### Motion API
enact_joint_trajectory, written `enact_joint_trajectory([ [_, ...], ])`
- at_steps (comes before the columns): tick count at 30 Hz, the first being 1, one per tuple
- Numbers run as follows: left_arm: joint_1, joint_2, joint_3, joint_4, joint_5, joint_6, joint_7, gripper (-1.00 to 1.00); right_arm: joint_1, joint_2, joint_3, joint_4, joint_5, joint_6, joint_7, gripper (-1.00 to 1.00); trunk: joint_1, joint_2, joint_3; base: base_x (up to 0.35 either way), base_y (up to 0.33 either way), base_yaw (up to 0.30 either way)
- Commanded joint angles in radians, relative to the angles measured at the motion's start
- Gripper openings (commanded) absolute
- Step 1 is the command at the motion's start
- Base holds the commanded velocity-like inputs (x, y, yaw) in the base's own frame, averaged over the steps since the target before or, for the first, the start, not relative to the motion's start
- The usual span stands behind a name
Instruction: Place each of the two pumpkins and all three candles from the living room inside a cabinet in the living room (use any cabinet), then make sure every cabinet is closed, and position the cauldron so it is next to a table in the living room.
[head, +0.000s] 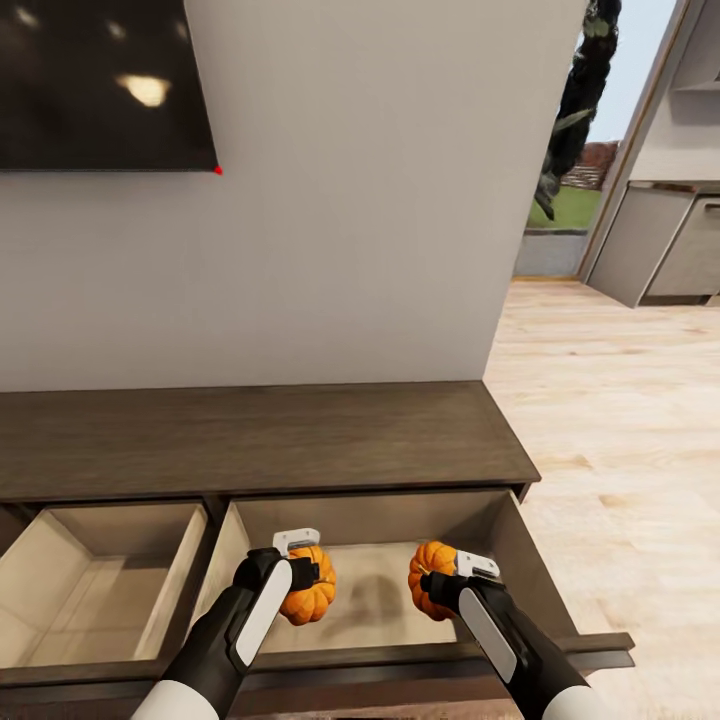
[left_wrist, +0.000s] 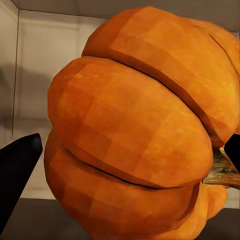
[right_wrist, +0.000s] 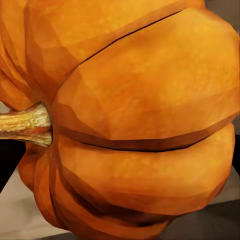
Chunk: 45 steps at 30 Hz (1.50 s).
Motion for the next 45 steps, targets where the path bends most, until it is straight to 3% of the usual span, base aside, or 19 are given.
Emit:
enact_joint_trajectory([
  [1,-0.001,0.0,-0.002,-0.001,0.01,0.001,0.009,-1.0,-0.001,-0.001,0.003,-0.002,-0.01,0.001,-0.011,-1.0,0.0,-0.001,-0.005,0.0,0.0,0.0],
  [15,-0.001,0.0,-0.002,-0.001,0.01,0.001,0.009,-1.0,-0.001,-0.001,0.003,-0.002,-0.01,0.002,-0.011,-1.0,0.005,-0.003,-0.047,0.0,0.0,0.0],
  [40,-0.001,0.0,-0.002,-0.001,0.01,0.001,0.009,-1.0,-0.001,-0.001,0.003,-0.002,-0.007,0.008,-0.011,-1.0,0.006,-0.004,-0.059,0.0,0.0,0.0],
  [41,-0.001,0.0,-0.002,-0.001,0.01,0.001,0.009,-1.0,-0.001,-0.001,0.003,-0.002,-0.007,0.008,-0.011,1.0,0.006,-0.004,-0.059,0.0,0.0,0.0],
  [45,-0.001,0.0,-0.002,-0.001,0.01,0.001,0.009,-1.0,-0.001,-0.001,0.003,-0.002,-0.008,0.008,-0.011,1.0,0.006,-0.004,-0.059,0.0,0.0,0.0],
])
